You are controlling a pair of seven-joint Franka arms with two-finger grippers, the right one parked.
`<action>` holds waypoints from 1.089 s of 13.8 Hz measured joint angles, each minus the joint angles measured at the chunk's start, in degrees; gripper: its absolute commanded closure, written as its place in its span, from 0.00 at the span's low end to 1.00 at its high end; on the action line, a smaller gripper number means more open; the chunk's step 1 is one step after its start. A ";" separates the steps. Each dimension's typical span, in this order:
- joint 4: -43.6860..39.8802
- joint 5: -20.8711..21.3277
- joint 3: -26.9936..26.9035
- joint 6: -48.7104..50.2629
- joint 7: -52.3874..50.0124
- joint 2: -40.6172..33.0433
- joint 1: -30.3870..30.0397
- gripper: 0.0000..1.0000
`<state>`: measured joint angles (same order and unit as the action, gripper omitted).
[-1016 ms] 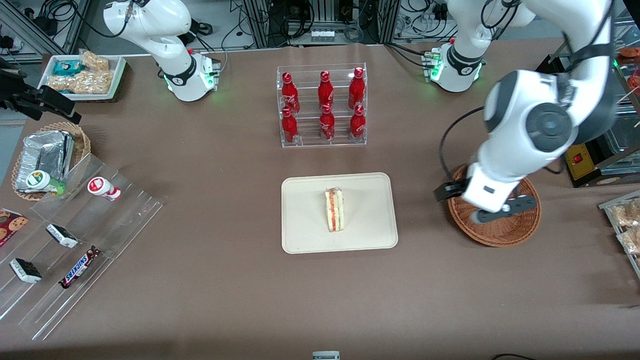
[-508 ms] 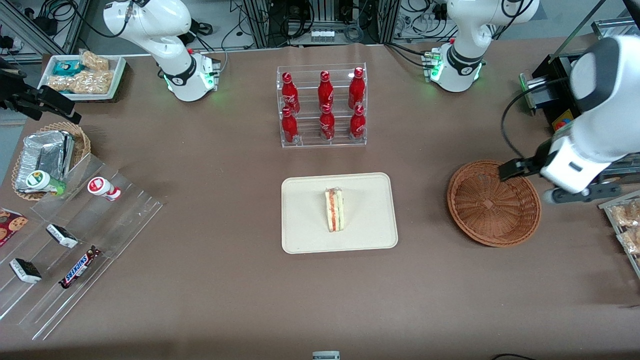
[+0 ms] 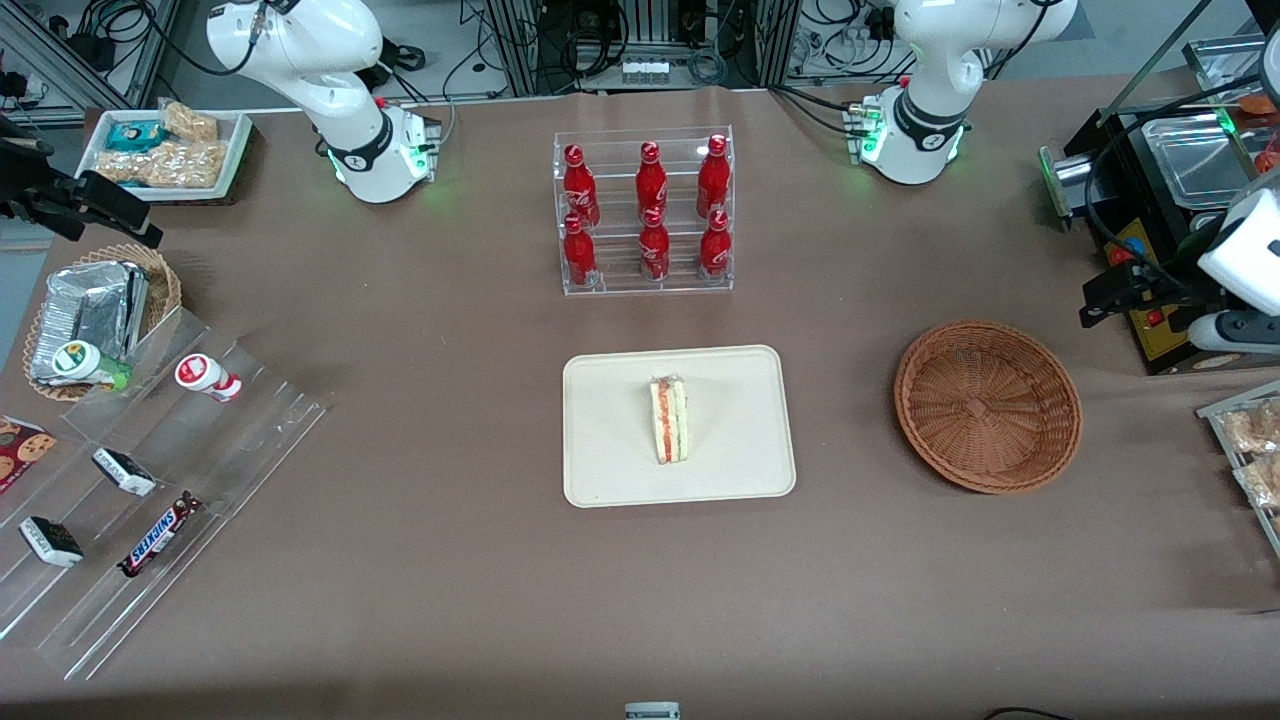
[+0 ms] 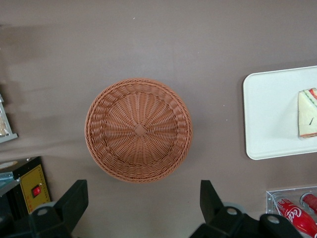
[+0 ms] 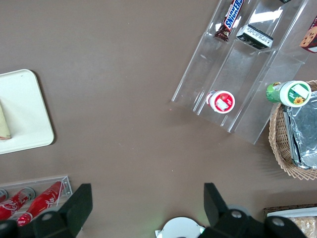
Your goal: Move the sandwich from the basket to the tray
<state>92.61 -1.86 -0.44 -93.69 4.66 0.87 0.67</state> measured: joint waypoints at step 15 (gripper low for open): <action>0.07 0.05 1.06 -0.25 0.02 1.04 -0.06 0.00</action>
<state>92.68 -1.80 0.62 -93.94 4.68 1.91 0.60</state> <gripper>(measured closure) 0.000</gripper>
